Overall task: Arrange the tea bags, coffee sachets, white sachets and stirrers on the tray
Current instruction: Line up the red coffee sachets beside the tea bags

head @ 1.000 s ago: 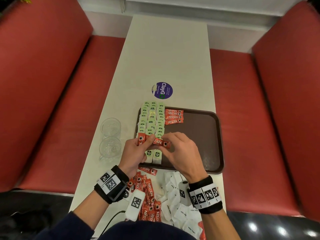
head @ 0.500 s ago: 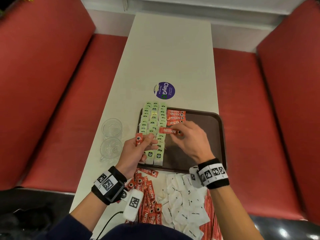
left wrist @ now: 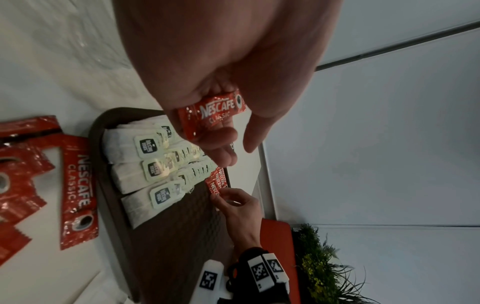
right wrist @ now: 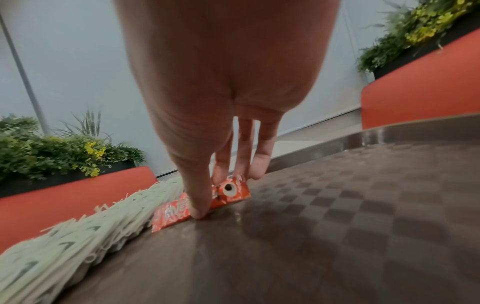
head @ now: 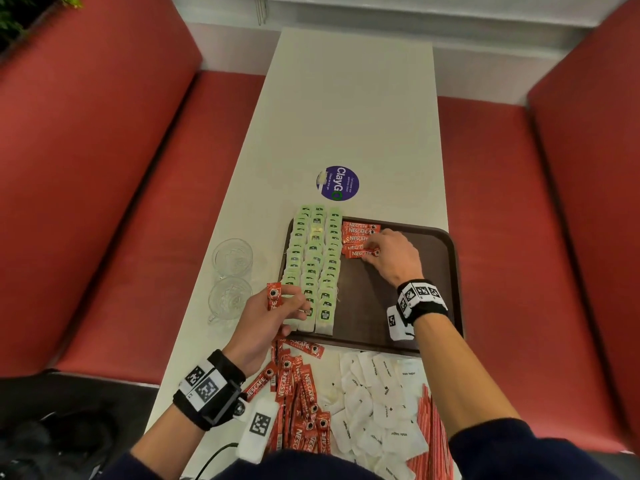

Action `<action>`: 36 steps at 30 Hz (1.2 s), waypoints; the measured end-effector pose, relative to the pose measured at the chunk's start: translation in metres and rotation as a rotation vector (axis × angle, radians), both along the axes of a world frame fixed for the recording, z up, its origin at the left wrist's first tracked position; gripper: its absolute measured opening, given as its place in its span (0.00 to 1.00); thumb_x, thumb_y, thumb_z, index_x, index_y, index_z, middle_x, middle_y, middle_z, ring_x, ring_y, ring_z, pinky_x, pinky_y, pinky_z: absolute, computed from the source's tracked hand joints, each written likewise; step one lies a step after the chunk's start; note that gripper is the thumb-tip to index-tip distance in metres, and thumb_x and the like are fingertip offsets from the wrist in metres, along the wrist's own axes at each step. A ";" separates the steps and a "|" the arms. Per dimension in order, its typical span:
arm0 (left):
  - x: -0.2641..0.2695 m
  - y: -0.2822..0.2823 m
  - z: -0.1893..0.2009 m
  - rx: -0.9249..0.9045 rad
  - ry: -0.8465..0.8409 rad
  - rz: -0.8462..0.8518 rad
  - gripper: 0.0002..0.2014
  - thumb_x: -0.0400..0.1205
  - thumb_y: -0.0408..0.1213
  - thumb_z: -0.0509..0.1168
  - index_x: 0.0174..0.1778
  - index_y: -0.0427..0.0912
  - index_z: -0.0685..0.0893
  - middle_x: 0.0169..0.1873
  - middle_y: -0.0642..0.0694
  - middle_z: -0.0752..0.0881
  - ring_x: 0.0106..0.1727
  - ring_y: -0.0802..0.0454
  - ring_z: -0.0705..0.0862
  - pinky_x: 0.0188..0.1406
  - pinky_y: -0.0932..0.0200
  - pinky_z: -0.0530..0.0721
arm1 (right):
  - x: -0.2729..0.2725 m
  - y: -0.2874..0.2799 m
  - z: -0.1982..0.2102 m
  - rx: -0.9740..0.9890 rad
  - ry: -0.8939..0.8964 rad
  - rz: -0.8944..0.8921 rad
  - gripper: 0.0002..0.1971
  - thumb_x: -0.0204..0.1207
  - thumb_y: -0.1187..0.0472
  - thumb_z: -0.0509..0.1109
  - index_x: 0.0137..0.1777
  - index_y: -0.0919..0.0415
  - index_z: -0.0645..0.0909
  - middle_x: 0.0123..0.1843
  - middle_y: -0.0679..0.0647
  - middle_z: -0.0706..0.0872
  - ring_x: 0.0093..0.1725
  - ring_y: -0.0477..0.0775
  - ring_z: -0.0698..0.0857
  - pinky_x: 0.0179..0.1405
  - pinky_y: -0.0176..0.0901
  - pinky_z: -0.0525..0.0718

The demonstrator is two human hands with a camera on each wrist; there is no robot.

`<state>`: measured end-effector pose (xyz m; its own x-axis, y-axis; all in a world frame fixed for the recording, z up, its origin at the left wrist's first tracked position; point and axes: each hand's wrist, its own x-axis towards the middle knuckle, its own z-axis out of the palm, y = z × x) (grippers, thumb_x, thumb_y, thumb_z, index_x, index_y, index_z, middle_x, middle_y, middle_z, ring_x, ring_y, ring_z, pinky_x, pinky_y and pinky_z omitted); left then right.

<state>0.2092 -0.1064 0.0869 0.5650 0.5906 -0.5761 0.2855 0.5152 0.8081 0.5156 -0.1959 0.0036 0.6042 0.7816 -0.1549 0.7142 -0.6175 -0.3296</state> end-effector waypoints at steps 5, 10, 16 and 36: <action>-0.005 0.002 -0.002 -0.011 0.013 0.012 0.13 0.88 0.37 0.75 0.67 0.40 0.88 0.52 0.36 0.96 0.53 0.44 0.92 0.34 0.57 0.78 | -0.007 0.004 -0.006 0.036 -0.011 -0.040 0.15 0.83 0.44 0.80 0.65 0.48 0.90 0.62 0.50 0.88 0.66 0.57 0.84 0.56 0.54 0.84; -0.005 0.003 0.001 0.000 0.015 0.010 0.13 0.87 0.37 0.75 0.67 0.40 0.88 0.52 0.37 0.96 0.52 0.45 0.93 0.36 0.57 0.78 | -0.011 0.011 -0.006 0.044 0.020 -0.052 0.13 0.83 0.46 0.80 0.64 0.47 0.92 0.66 0.51 0.88 0.69 0.59 0.83 0.62 0.57 0.85; -0.006 0.004 0.003 -0.007 0.008 0.014 0.14 0.87 0.37 0.76 0.67 0.40 0.88 0.53 0.35 0.95 0.53 0.44 0.92 0.39 0.55 0.79 | -0.010 0.016 -0.007 0.069 0.033 -0.086 0.10 0.81 0.48 0.81 0.60 0.45 0.92 0.63 0.50 0.90 0.62 0.60 0.84 0.58 0.58 0.87; 0.000 0.000 0.011 -0.203 -0.212 -0.048 0.18 0.98 0.38 0.56 0.70 0.29 0.88 0.62 0.29 0.91 0.62 0.37 0.91 0.66 0.42 0.89 | -0.046 0.008 0.032 0.388 0.141 -0.209 0.12 0.82 0.43 0.81 0.57 0.47 0.90 0.54 0.44 0.92 0.57 0.49 0.86 0.54 0.51 0.85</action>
